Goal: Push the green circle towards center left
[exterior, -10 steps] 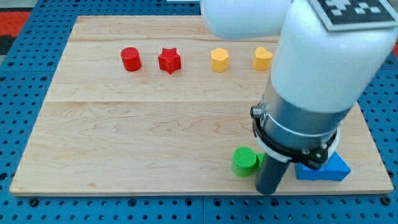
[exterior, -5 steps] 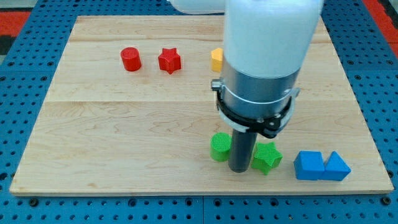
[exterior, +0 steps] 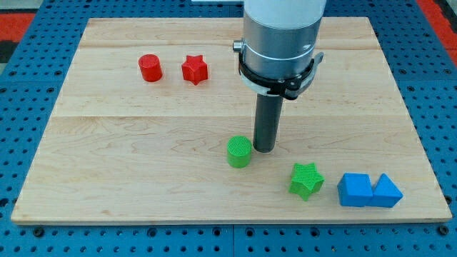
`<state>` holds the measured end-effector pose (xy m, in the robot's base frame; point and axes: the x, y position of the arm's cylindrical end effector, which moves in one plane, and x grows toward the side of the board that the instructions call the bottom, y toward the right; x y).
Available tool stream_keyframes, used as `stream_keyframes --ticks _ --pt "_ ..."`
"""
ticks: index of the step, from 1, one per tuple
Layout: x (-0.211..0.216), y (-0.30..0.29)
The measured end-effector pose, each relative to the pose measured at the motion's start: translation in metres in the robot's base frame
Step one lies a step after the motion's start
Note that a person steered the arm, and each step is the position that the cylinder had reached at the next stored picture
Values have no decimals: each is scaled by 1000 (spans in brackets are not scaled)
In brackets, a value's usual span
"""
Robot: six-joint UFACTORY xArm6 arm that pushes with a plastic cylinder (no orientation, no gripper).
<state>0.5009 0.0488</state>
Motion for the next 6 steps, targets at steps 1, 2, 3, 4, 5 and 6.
stream_keyframes --ticks 1,2,3,4,5,6 --pt "-10 0" --pt "-20 0" --pt "-13 17" --pt "8 5" --pt "23 -34" --pt "23 -56"
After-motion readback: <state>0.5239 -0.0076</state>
